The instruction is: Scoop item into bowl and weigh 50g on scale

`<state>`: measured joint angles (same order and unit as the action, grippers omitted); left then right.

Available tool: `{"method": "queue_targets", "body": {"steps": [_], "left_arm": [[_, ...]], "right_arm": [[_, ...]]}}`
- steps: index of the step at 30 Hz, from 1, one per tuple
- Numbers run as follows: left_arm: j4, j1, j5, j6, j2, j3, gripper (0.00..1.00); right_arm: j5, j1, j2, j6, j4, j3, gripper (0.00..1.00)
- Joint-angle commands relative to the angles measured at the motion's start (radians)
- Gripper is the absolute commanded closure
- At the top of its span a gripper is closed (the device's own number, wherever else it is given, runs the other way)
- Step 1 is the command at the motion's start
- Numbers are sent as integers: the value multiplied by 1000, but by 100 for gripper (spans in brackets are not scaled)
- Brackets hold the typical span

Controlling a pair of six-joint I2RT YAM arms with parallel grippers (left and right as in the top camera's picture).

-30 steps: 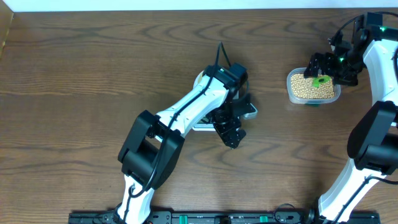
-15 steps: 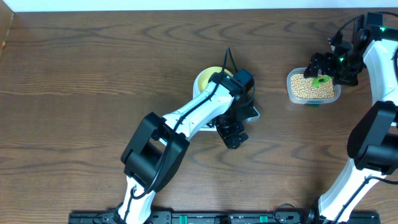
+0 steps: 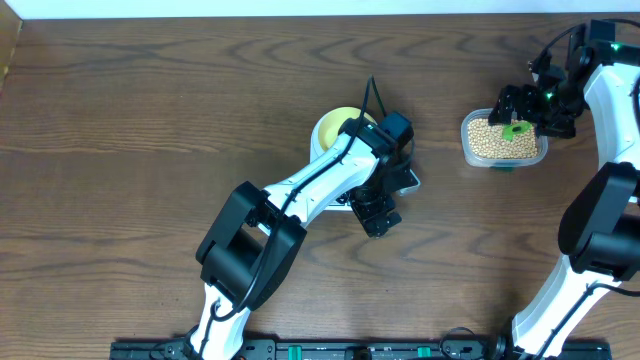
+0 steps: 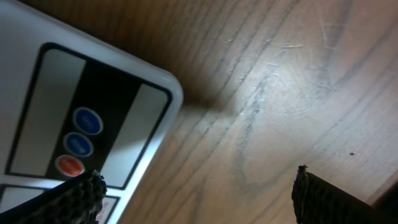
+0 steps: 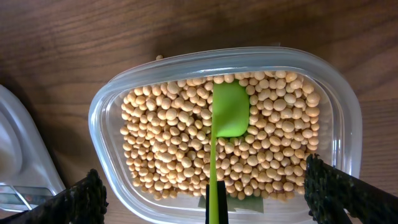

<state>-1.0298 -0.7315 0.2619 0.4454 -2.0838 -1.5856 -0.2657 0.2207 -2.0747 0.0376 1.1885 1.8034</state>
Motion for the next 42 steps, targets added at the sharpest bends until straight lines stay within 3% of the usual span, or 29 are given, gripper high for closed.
{"method": "queue_targets", "body": {"steps": [1, 42], "left_arm": [[1, 1, -27, -2, 1, 21, 2], [18, 24, -5, -15, -65, 25, 2]], "right_arm": [[-3, 0, -5, 5, 0, 16, 1], [-3, 0, -5, 5, 0, 16, 1]]}}
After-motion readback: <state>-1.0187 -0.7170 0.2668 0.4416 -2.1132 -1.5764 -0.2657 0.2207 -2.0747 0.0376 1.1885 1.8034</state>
